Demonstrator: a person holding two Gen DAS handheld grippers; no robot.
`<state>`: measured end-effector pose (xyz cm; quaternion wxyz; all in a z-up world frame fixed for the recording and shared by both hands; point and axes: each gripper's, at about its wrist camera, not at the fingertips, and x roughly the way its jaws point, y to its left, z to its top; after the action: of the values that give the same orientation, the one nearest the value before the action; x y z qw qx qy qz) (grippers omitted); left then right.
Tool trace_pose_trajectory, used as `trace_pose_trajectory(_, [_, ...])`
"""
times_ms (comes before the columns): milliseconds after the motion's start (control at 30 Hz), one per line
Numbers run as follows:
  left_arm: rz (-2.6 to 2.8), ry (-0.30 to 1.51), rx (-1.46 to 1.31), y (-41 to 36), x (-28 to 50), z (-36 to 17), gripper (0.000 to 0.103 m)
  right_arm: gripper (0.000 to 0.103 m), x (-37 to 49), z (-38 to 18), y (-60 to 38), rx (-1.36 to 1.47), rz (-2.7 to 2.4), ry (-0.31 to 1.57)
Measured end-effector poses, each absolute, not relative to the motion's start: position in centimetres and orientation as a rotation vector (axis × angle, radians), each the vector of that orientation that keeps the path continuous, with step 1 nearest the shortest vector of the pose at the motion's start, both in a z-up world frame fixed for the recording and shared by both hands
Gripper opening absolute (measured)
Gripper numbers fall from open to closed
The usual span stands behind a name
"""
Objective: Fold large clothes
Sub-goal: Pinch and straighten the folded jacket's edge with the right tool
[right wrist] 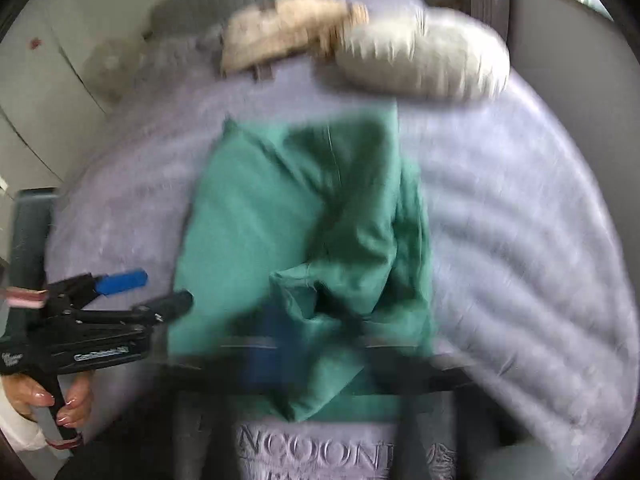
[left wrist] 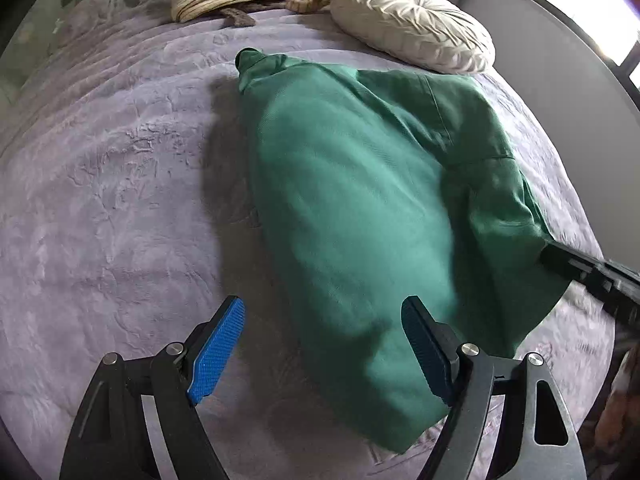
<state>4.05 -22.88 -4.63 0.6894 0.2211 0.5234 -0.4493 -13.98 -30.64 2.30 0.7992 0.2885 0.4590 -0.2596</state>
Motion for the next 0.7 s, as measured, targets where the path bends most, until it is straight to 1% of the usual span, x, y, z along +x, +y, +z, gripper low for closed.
trace_pose_trajectory(67, [-1.006,1.162,0.530,-22.4,4.0,-5.2,0.082,0.006,-16.3,2.0,-31.6,0.662,-0.619,0.987])
trace_pose_trajectory(133, [-1.009,1.184,0.539,-21.6,4.2,-6.4,0.082,0.006,-19.5,-0.8,-33.2,0.786,-0.684,1.029])
trace_pose_trajectory(200, [-1.006,1.202,0.527,-21.0,4.5,-7.2,0.097,0.006,-21.8,-4.1,-34.3,0.943,-0.691,1.039])
trace_pose_trajectory(267, [-1.005,1.208,0.517,-20.5,4.5,-7.5,0.098,0.006,-23.6,-6.6,-34.7,1.080,-0.676,1.018])
trace_pose_trajectory(300, [-1.002,1.206,0.525,-20.4,4.4,-7.5,0.098,0.006,-24.0,-6.8,-34.5,1.100,-0.670,0.998])
trace_pose_trajectory(467, [-0.996,1.200,0.550,-20.2,4.4,-6.7,0.097,0.007,-24.6,-5.1,-34.0,1.091,-0.679,0.989])
trace_pose_trajectory(600, [-0.971,1.131,0.520,-20.5,5.6,-4.4,0.097,0.011,-26.1,-1.5,-33.9,1.010,-0.745,0.930])
trace_pose_trajectory(700, [-0.931,1.109,0.473,-21.5,7.4,-3.7,0.097,0.011,-24.8,1.5,-35.0,0.961,-0.689,0.860])
